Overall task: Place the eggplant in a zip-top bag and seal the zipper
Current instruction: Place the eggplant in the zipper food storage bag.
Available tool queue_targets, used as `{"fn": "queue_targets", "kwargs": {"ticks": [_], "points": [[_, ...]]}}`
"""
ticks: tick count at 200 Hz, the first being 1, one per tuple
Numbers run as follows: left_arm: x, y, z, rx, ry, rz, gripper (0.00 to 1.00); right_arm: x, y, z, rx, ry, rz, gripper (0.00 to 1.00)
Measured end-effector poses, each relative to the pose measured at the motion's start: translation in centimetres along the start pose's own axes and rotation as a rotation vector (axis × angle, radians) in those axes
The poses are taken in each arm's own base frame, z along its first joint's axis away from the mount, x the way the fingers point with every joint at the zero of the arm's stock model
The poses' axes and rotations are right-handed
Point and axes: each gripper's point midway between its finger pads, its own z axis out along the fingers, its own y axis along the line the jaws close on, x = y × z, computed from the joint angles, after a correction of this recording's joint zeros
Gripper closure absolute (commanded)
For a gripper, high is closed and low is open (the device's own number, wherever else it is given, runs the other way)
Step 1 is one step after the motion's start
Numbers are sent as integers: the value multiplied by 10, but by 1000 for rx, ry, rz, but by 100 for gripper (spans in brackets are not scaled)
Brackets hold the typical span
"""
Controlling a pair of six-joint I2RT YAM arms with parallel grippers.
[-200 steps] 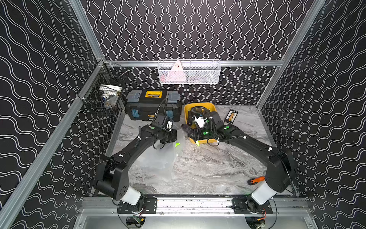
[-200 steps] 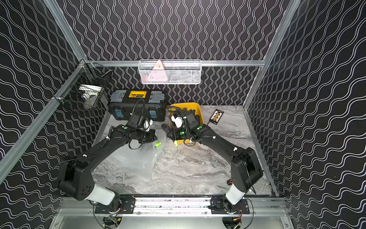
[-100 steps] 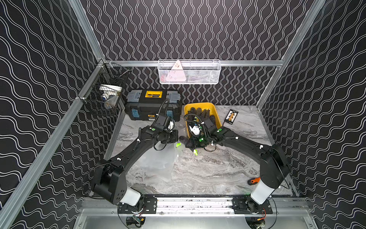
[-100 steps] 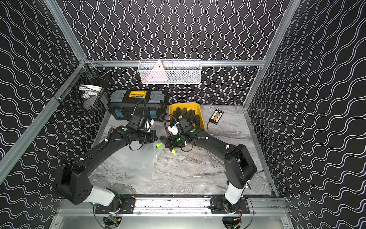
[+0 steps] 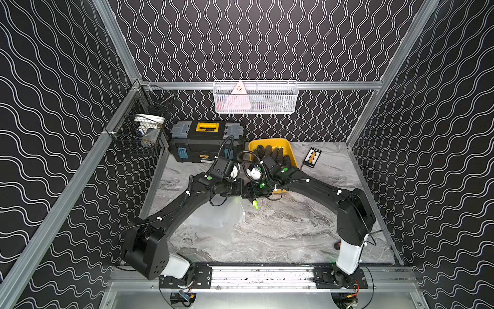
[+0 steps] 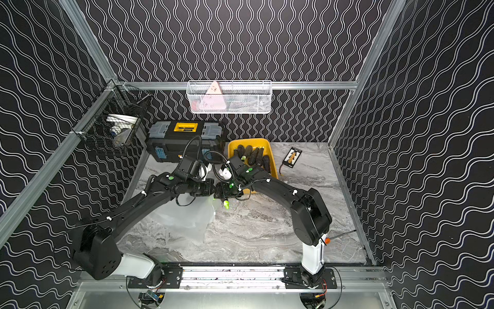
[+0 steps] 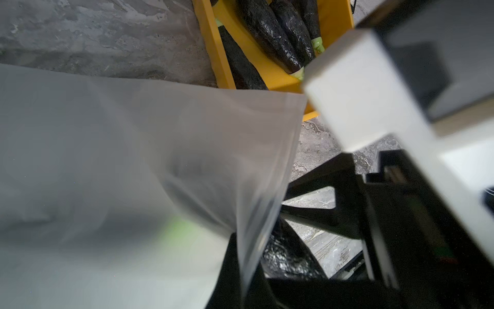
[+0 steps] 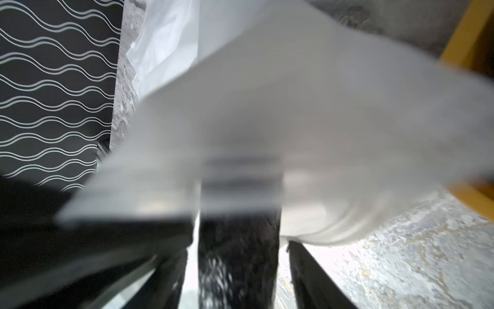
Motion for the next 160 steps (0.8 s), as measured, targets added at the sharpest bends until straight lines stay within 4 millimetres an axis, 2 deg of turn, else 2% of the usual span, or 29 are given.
{"fn": "queue_targets", "kwargs": {"ticks": [19, 53, 101, 129, 160], "points": [[-3, 6, -1, 9, -1, -42, 100, -1, 2, -16, -11, -38, 12, 32], [-7, 11, -1, 28, -6, -86, 100, 1, -10, -43, 10, -107, 48, 32], [-9, 10, 3, 53, -6, -115, 100, 18, -17, -65, 22, -171, 56, 32], [-11, 11, 5, 52, -4, -120, 100, 35, -23, -71, 11, -192, 70, 32], [-12, 11, 6, 56, -6, -121, 100, 51, -33, -57, 7, -161, 99, 35]]}}
